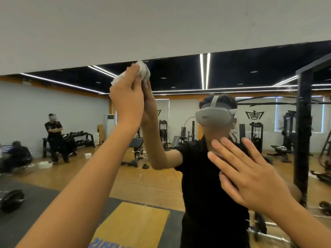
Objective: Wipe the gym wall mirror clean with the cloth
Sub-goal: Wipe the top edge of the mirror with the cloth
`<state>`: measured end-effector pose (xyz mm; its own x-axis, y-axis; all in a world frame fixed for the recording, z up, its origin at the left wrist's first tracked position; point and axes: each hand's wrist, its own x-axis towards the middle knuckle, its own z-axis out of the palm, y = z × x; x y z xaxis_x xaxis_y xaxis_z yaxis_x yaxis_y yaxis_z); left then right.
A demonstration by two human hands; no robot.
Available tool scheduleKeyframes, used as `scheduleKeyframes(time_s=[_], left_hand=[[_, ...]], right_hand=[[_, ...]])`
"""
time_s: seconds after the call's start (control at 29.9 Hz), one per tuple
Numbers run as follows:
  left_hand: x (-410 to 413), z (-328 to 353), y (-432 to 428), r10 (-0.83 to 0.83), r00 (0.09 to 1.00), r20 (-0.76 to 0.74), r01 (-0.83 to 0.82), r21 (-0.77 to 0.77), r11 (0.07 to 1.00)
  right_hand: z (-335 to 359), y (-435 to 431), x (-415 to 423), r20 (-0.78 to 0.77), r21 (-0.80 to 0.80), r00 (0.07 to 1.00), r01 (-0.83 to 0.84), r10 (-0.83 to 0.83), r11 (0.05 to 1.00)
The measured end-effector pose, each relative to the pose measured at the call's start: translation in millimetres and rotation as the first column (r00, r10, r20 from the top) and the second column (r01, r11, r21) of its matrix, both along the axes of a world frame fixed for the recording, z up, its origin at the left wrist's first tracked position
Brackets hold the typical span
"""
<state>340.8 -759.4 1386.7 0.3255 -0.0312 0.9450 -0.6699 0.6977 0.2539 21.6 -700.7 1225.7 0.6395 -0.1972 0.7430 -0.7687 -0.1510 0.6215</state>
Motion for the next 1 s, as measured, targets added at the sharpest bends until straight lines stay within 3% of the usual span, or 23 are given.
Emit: scheduleKeyframes(time_s=[0.2,0.4,0.5,0.64,0.84,1.0], left_hand=[[-10.8,-58.7,17.5,-0.025,0.997,0.075,0.025,0.011,1.0],[-5.2,26.8,4.5,-0.011,0.999,0.044,0.013,-0.038,0.999],[-5.7,32.9,2.8,-0.016,1.0,0.017,0.017,-0.053,0.998],[-30.1,-8.7,6.0,-0.052,0.977,0.205,0.072,-0.09,0.993],[-28.0,5.4,6.9,-0.051,0.966,0.255,0.079,-0.101,0.992],[37.7,5.3,-8.3,-0.068,0.996,-0.053,0.066,-0.033,0.997]], right_hand=[[0.0,-0.2,0.2,0.006,-0.007,1.0,0.005,-0.005,1.0],[0.0,1.0,-0.1,0.007,0.015,1.0,0.011,-0.011,1.0],[0.4,1.5,-0.3,0.008,0.011,1.0,0.005,-0.005,1.0],[0.2,1.0,-0.1,0.004,0.011,1.0,0.012,-0.012,1.0],[0.3,0.3,0.3,-0.001,-0.008,1.0,0.006,-0.006,1.0],[0.8,0.8,0.7,0.003,-0.007,1.0,0.0,0.0,1.0]])
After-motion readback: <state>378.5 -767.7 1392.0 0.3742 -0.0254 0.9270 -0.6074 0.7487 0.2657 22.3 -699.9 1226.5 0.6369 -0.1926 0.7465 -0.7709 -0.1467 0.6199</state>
